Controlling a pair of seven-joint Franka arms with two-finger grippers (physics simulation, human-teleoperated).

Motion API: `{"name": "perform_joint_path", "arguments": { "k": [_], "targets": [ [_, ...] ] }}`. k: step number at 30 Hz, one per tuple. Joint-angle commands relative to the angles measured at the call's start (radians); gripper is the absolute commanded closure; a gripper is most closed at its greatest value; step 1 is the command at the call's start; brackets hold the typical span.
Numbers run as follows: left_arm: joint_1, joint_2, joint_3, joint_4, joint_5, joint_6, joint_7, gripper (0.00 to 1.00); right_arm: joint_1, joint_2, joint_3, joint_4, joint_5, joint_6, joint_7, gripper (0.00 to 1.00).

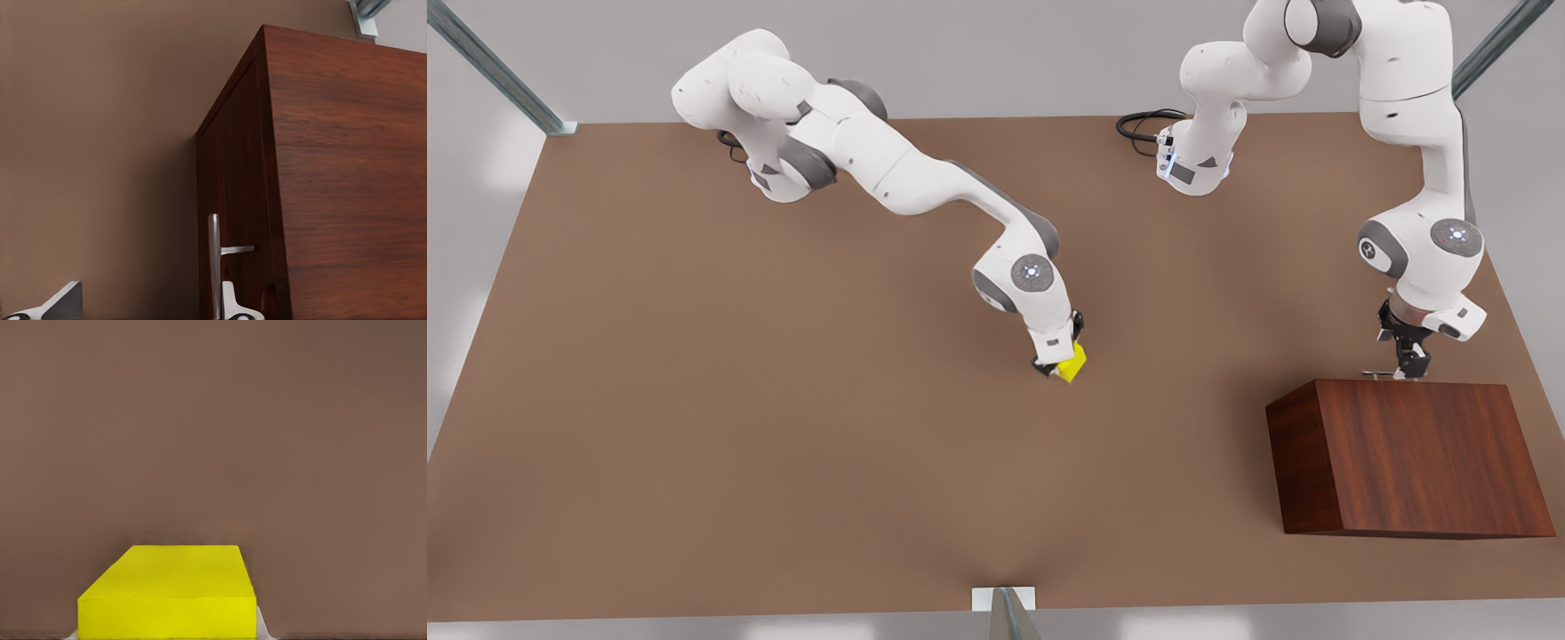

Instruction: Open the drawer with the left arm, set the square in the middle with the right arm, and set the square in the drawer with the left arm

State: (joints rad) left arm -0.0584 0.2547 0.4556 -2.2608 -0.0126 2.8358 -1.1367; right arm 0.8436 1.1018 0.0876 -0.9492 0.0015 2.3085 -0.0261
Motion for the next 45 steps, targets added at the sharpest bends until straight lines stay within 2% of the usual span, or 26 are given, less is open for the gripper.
{"name": "perform_joint_path", "arguments": {
  "k": [1,5,6,9,12,14,15,16,17,20,22,26,37,45],
  "targets": [
    [0.000,0.000,0.000,0.000,0.000,-0.003,0.000,0.00,0.000,-0.003,0.000,-0.002,0.000,-0.003,-0.002,0.00],
    [-0.001,0.002,-0.002,-0.005,0.000,-0.018,0.000,0.00,0.002,-0.019,-0.003,-0.014,0.002,-0.006,0.000,0.00],
    [-0.001,0.002,-0.002,-0.005,0.000,-0.022,0.000,0.00,0.002,-0.074,-0.003,-0.074,0.000,-0.006,-0.002,0.00],
    [-0.001,-0.008,-0.002,-0.010,0.000,-0.044,0.000,0.00,-0.104,-0.521,-0.002,-0.501,-0.003,-0.011,-0.011,0.00],
    [-0.001,-0.026,-0.002,-0.011,0.000,-0.070,0.000,0.00,-0.290,-0.852,-0.002,-0.675,0.002,-0.273,0.000,0.00],
    [-0.001,-0.034,-0.002,-0.013,0.000,-0.087,0.003,0.00,-0.538,-0.982,-0.002,-0.692,0.006,-0.431,-0.015,0.00],
    [-0.001,-0.040,-0.002,-0.013,0.002,-0.105,0.005,0.00,-0.685,-1.030,-0.003,-0.686,0.006,-0.582,0.000,0.00],
    [-0.001,-0.046,0.000,-0.013,0.002,-0.111,0.005,0.00,-0.753,-1.045,-0.003,-0.683,0.005,-0.621,-0.002,0.00],
    [-0.001,-0.051,0.000,-0.013,0.002,-0.124,0.005,0.00,-0.776,-1.053,-0.075,-0.678,0.003,-0.684,0.003,0.00],
    [-0.001,-0.055,0.000,-0.020,0.003,-0.131,0.006,0.00,-0.787,-1.043,-0.144,-0.637,-0.008,-0.724,-0.018,0.00],
    [-0.001,-0.068,0.000,-0.022,0.003,-0.151,0.020,0.00,-0.790,-1.022,-0.147,-0.553,-0.023,-0.804,-0.029,0.00],
    [0.000,-0.080,0.002,-0.042,0.005,-0.162,0.041,0.00,-0.862,-1.002,-0.149,-0.505,-0.008,-0.796,-0.035,0.00],
    [0.034,-0.110,0.008,-0.069,0.006,-0.176,0.130,0.00,-0.874,-0.987,-0.152,-0.477,-0.008,-0.805,-0.035,0.00],
    [0.034,-0.149,0.018,-0.071,0.008,-0.276,0.152,0.00,-0.884,-0.971,-0.155,-0.453,-0.006,-0.796,-0.034,0.00]
  ]
}}
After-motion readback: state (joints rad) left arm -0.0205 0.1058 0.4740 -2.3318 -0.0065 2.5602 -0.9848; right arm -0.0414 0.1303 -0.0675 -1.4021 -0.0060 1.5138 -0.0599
